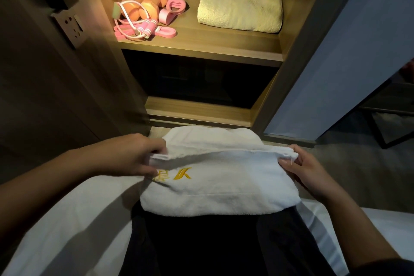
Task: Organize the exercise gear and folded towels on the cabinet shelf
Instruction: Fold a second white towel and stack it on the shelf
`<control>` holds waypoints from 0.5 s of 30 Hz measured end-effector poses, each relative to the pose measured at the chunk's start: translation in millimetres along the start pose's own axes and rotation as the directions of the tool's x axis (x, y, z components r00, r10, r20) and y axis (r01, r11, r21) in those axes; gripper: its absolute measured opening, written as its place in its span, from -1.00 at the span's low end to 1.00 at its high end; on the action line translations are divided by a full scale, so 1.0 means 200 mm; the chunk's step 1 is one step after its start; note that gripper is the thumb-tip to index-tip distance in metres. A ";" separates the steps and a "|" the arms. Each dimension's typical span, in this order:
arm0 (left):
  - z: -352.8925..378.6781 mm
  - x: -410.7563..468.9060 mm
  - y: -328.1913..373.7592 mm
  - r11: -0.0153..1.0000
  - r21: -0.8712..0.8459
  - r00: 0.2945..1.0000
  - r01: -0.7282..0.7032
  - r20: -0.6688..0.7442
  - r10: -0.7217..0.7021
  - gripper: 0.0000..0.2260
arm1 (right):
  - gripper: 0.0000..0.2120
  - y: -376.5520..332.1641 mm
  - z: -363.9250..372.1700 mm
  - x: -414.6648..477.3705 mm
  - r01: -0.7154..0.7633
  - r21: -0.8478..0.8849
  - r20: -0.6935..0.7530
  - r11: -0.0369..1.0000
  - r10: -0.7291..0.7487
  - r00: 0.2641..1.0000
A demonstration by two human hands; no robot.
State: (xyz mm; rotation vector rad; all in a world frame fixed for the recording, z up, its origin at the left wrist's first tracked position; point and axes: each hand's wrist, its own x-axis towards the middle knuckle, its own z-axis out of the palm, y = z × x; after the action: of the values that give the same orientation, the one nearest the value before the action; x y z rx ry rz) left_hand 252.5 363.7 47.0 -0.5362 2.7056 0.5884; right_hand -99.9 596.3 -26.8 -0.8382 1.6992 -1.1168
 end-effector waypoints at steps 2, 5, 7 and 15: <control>-0.06 0.01 0.00 0.999 -0.022 0.999 0.031 0.039 -0.030 -0.70 | -0.82 -0.05 -0.01 0.00 0.044 0.049 0.011 0.998 -0.045 0.999; -0.21 0.02 0.03 0.987 0.161 1.000 -0.003 -0.023 0.006 -0.81 | -0.90 -0.17 -0.04 0.01 0.165 0.059 -0.021 0.985 -0.164 0.986; -0.36 -0.02 0.03 0.986 0.163 0.990 -0.019 -0.134 0.041 -0.83 | -0.88 -0.30 -0.09 0.03 0.263 0.086 -0.051 0.961 -0.259 0.964; -1.14 0.01 0.13 0.918 0.341 0.973 0.204 -0.173 -0.153 -0.82 | -0.85 -1.15 -0.24 0.26 0.592 -0.046 -0.153 0.805 -0.591 0.792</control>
State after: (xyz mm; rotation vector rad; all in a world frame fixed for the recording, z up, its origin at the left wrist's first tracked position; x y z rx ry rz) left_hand 187.9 281.1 252.2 -0.7379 2.7611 0.0040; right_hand -150.2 483.4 180.3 -1.3713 1.5943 -1.6440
